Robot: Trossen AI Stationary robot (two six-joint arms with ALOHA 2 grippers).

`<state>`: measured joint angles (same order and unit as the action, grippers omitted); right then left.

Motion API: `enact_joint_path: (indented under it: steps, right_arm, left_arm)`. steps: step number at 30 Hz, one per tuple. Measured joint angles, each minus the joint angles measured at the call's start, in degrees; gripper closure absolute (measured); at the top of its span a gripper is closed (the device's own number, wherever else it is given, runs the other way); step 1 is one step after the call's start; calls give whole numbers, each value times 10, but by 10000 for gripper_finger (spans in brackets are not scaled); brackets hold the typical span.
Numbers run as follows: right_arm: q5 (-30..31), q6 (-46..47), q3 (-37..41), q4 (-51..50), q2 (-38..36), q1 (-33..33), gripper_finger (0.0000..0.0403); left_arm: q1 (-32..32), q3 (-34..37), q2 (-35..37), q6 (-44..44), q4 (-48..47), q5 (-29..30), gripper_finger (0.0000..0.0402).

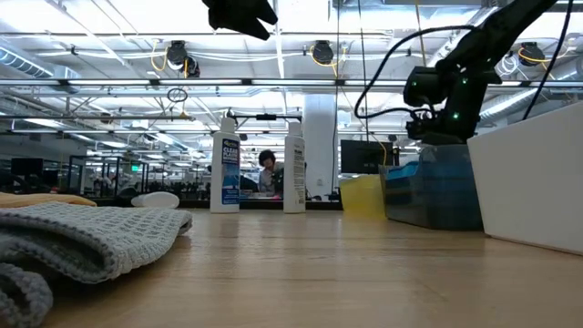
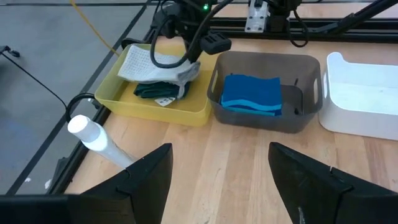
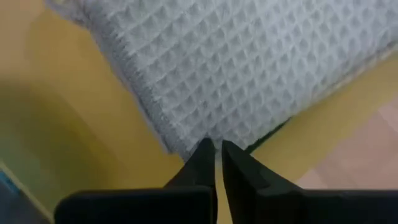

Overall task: Pick & Place Kitchen Items
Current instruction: Put the right gray towel into the yellow bin

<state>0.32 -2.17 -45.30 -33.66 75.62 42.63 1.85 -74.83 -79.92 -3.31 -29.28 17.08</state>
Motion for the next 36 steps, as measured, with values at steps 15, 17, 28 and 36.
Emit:
enact_joint_path:
  steps: [15,17,28,36]
  right_arm:
    - [-2,34,0,73,-79,-4,402]
    - [-6,30,0,90,-62,-4,402]
    - [-8,30,-2,129,96,-4,402]
    - [-6,23,0,119,52,-4,402]
  left_arm:
    - [0,0,0,-1,0,0,133]
    - [0,0,0,-2,0,0,133]
    - [0,0,0,-2,0,-3,133]
    - [0,0,0,-2,0,-5,133]
